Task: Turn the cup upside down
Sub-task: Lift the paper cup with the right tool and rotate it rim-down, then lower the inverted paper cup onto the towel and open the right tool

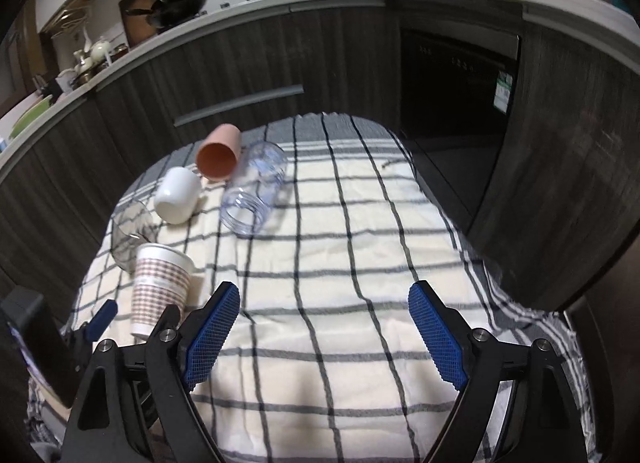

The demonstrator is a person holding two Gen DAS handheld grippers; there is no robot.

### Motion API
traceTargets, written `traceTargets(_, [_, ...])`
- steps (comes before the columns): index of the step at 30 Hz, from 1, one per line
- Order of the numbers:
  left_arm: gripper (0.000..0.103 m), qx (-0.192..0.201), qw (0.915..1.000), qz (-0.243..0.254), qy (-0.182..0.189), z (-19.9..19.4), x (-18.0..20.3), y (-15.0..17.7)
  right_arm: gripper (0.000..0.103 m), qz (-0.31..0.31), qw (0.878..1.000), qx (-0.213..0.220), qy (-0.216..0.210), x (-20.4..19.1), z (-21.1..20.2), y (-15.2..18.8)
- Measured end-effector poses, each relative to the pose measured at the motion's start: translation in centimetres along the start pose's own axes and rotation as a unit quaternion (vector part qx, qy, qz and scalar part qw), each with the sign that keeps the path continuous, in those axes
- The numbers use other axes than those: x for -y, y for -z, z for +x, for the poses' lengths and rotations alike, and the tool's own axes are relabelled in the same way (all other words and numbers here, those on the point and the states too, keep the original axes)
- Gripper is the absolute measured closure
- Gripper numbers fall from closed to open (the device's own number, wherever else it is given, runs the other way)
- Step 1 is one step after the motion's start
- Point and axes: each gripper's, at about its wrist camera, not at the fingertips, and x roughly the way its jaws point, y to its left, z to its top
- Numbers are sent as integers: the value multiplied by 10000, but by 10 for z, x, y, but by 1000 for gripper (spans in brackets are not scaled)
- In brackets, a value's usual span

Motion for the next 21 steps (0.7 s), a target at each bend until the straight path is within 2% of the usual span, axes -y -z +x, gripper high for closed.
traceTargets(4, [36, -153, 9998, 116, 60, 6, 5, 6, 17, 91, 9999, -136, -26, 4, 9, 3])
traceTargets(7, [45, -182, 9997, 152, 85, 6, 7, 6, 17, 141, 9997, -210, -41, 5, 13, 4])
traceTargets(15, [46, -415, 9991, 104, 53, 3, 2, 0, 17, 212, 9996, -144, -75, 6, 7, 2])
traceTargets(17, [46, -554, 9983, 166, 98, -3, 1, -7, 17, 223, 9996, -97, -134, 4, 1, -1])
traceTargets(19, [46, -920, 9954, 192, 170, -7, -1, -18, 17, 264, 9994, -90, -183, 3, -4, -6])
traceTargets(21, [46, -1428, 9889, 148, 379, -10, -7, -32, 17, 387, 9988, -160, -266, 2, -10, -14])
